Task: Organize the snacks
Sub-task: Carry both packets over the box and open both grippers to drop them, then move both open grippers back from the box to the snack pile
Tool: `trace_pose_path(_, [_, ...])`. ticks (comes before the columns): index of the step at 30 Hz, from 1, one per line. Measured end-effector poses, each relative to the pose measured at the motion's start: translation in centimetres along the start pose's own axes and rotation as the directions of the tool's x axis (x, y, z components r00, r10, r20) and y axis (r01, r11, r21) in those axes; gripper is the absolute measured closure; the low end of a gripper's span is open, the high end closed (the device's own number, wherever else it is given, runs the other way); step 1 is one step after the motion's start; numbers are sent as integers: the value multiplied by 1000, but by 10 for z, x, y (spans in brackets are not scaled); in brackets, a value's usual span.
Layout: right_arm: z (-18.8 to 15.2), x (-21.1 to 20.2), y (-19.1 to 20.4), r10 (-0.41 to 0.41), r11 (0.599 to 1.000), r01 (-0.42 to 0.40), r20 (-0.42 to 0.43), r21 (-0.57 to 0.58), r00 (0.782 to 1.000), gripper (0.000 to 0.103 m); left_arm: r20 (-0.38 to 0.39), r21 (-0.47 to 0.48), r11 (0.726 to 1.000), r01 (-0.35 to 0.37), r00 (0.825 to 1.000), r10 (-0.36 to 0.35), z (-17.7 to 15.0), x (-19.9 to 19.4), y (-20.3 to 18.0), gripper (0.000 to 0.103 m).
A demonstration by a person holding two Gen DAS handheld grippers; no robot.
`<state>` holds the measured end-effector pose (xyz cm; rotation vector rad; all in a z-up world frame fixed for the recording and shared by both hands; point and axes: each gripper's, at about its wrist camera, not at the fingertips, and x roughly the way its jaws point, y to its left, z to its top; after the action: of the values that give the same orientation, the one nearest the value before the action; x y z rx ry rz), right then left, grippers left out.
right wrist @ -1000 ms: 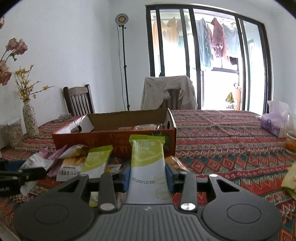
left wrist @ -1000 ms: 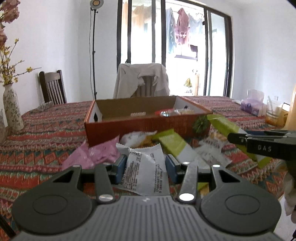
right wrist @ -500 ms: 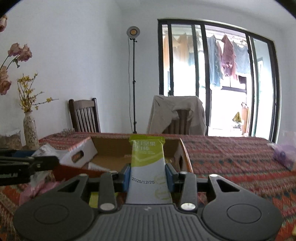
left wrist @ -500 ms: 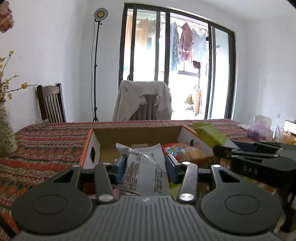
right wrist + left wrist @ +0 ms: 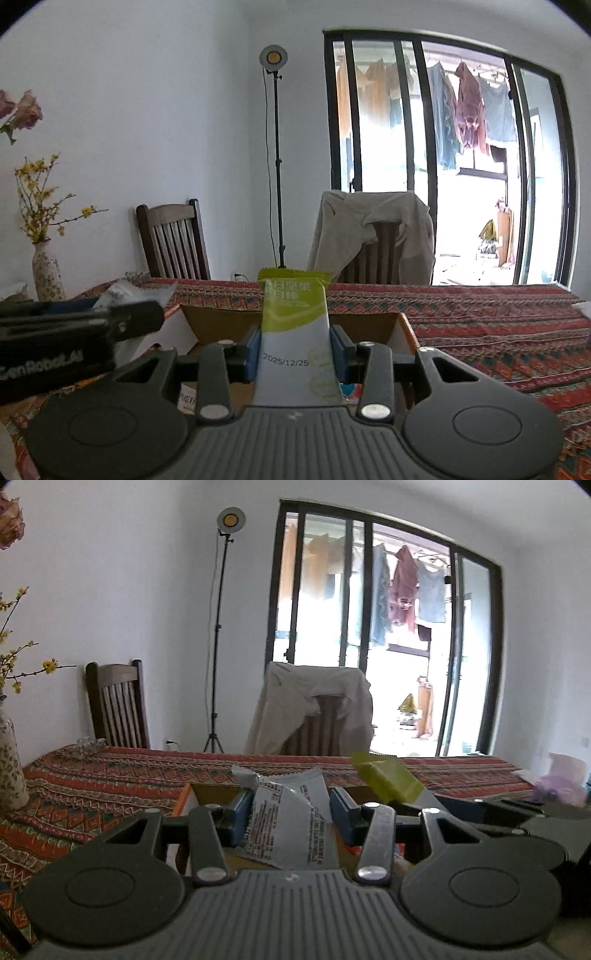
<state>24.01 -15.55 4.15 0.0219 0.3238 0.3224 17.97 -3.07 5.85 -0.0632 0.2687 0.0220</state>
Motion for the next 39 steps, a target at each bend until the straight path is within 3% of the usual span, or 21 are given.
trace_pose_path(9, [-22,40,-12,-21,999,23,-60,39,998,65,-57,-43,998,-44,998,41,-16,48,17,56])
trace_pose_path(15, [-32,48,-13,-16,1000,18,-84,25,996,63,-84,-59,998,-33,996,28,-25,55,28,55])
trace_pose_path(16, [-32,47,-13,-20,999,22,-86,24,996,63,-82,-68,997,-32,996,27,-25,54,30,53])
trace_pose_path(17, [-33,46,-14,-26,999,28,-85,26,996,62,-79,-80,997,-25,997,19,-25,52,33,40])
trace_pose_path(18, [-34,45,-16,-25,999,28,-84,33,996,53,-69,-95,995,-20,998,13,-25,49,35,19])
trace_pose_path(19, [-33,44,-17,-26,999,30,-81,42,996,46,-55,-106,994,-28,998,22,-25,45,36,11])
trace_pose_path(20, [-33,44,-19,-34,998,38,-76,51,996,26,-43,-112,993,-48,998,43,-25,42,37,1])
trace_pose_path(21, [-34,43,-21,-43,997,47,-71,59,997,9,-31,-119,991,-59,998,56,-25,39,38,0])
trace_pose_path(23, [-35,40,-26,-52,996,57,-60,76,997,0,-26,-134,989,-60,998,57,-24,37,41,0])
trace_pose_path(39, [-22,33,-34,-85,988,92,-58,125,995,0,-52,-162,982,-96,995,88,-9,28,42,0])
